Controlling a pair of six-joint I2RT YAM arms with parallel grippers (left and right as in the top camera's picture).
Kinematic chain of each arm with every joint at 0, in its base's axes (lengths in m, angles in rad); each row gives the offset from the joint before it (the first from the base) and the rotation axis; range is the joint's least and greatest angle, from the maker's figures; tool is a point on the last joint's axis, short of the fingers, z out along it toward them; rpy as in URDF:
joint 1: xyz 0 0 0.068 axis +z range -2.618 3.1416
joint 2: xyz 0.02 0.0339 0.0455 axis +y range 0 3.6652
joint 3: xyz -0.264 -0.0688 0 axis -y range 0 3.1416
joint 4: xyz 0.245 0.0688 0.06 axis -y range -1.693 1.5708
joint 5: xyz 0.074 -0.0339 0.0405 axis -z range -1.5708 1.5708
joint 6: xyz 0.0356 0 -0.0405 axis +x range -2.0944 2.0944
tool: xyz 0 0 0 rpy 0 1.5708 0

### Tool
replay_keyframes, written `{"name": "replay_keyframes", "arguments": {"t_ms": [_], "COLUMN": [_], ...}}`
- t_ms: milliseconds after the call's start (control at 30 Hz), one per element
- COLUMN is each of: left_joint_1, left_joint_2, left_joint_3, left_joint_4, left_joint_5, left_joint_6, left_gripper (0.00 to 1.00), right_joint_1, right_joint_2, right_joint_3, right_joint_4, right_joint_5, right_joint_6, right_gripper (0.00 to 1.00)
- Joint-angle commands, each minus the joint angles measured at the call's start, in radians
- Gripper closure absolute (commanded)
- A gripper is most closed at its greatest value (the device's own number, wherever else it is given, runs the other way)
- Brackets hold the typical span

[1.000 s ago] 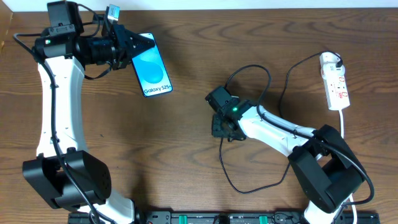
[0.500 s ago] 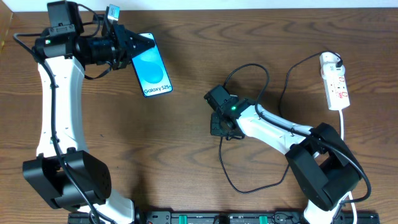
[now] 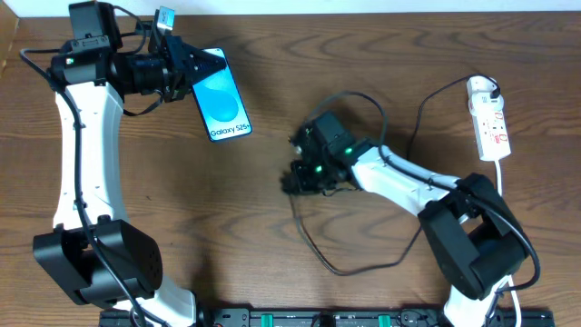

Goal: Plug charger to phone and switch on socket
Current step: 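Lift the cable plug and carry it left toward the phone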

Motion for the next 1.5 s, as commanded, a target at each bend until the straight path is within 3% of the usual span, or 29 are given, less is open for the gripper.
{"name": "replay_keyframes", "arguments": {"t_ms": [0,267,467,733,1000,1300,1467], "left_joint_1": [0.006,0.006,0.006,0.009,0.009,0.009,0.009], "left_joint_2": [-0.010,-0.010,-0.010,-0.010,-0.010,-0.010,-0.010], "left_joint_3": [-0.011,-0.011,-0.011,-0.011,-0.011,-0.011,-0.011], "left_joint_4": [-0.002,0.121,0.177,0.425,0.687,0.755,0.762], "left_joint_5": [0.038,0.200,0.217,0.217,0.216,0.200,0.120], "left_joint_6": [0.006,0.005,-0.010,-0.239,-0.455,-0.508,-0.543], "left_gripper": [0.93,0.92,0.93,0.93,0.93,0.93,0.93], "right_joint_1": [-0.033,-0.047,-0.047,-0.058,-0.092,-0.129,-0.130], "right_joint_2": [0.006,0.006,0.006,0.006,0.006,0.006,0.006], "right_joint_3": [0.008,0.008,0.008,0.008,0.008,0.008,0.008], "right_joint_4": [0.096,0.416,0.658,0.940,1.041,1.323,1.472], "right_joint_5": [-0.463,-0.675,-0.718,-0.717,-0.689,-0.592,-0.540], "right_joint_6": [-0.125,0.017,0.204,0.434,0.540,0.770,0.888], "right_gripper": [0.99,0.99,0.99,0.99,0.99,0.99,0.99]}}
